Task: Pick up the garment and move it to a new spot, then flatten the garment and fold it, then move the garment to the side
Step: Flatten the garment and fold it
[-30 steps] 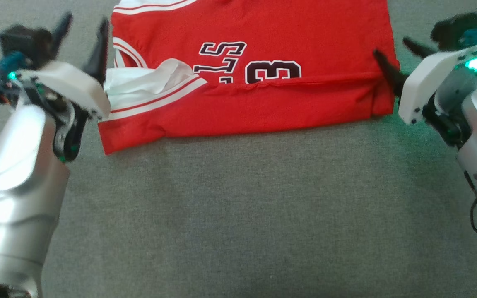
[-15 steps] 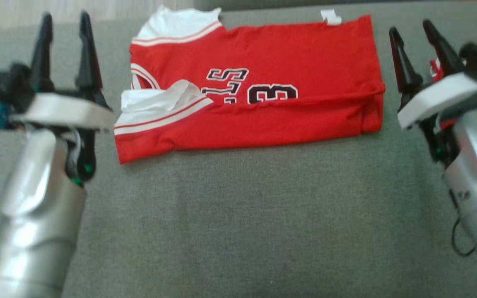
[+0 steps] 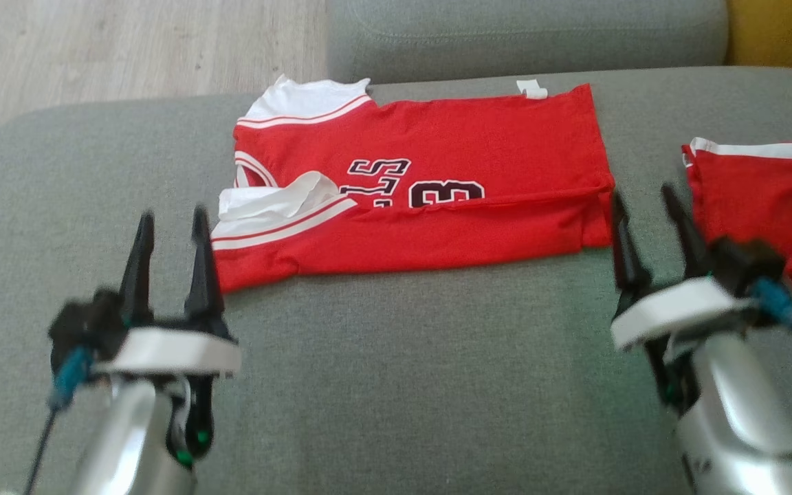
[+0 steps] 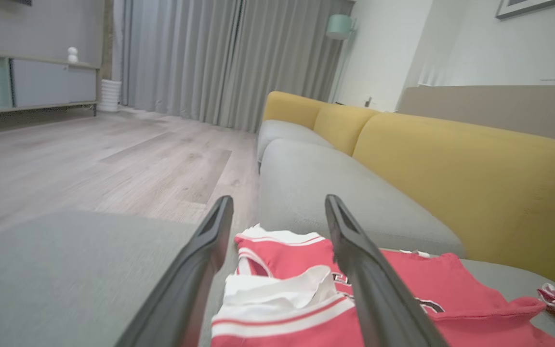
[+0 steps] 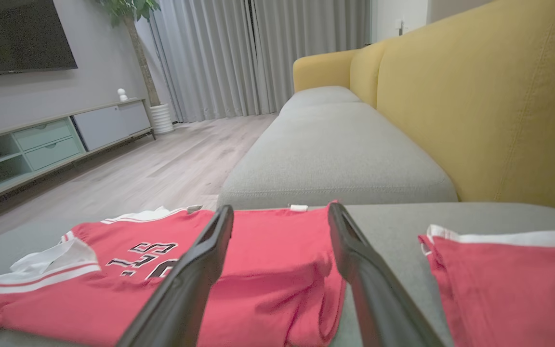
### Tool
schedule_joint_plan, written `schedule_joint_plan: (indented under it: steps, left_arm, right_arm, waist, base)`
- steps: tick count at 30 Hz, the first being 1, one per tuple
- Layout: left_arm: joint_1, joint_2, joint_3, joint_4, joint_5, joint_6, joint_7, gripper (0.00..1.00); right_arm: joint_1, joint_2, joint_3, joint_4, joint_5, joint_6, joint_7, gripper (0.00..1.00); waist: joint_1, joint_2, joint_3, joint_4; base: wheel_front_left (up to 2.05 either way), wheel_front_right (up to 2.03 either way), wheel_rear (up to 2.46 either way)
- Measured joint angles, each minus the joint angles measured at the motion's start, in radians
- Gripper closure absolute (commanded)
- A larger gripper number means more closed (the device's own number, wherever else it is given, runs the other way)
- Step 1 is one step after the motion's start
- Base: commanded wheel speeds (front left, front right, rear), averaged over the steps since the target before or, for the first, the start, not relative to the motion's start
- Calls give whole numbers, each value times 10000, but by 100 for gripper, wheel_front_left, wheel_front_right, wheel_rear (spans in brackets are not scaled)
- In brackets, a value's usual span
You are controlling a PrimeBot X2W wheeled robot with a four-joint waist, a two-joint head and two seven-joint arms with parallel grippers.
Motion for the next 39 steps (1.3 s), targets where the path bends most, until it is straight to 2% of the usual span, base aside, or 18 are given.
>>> schedule_joint_plan:
  steps: [6,14,20,27,33,39]
  left_arm:
    - [1127,-502,510,-144,435,-40,2,0]
    - [1297,-736,966,-61,863,-426,0,0]
    - [950,-752,934,1254,878,-456,155,0]
    - [-631,-658,970,3256,851,-433,1034,0]
    - [-1755,-397,1166,4727,696,-42,1463,0]
    - [-2714,-157,1058,5710,786,0,2186,0]
  right_arm:
    - [1305,476,-614,-863,-215,0,0,0]
    - [1678,564,-399,-1503,-15,0,0,0]
    - [1655,583,-272,-1664,-2,0,4,0]
    - [1572,585,88,-1885,182,0,31,0]
    - [1166,585,130,-2125,267,0,29,0]
    - [1010,583,167,-2150,443,0,17,0]
  waist:
    - [1,0,-191,-53]
    - [2,0,-118,-200]
    - [3,0,142,-338]
    - [4,0,755,-600]
    - [5,0,1398,-877]
    - [4,0,1810,-1115]
  base:
    - [0,0,0]
    - [0,0,0]
    - [0,0,0]
    - [0,0,0]
    - [0,0,0]
    - [0,0,0]
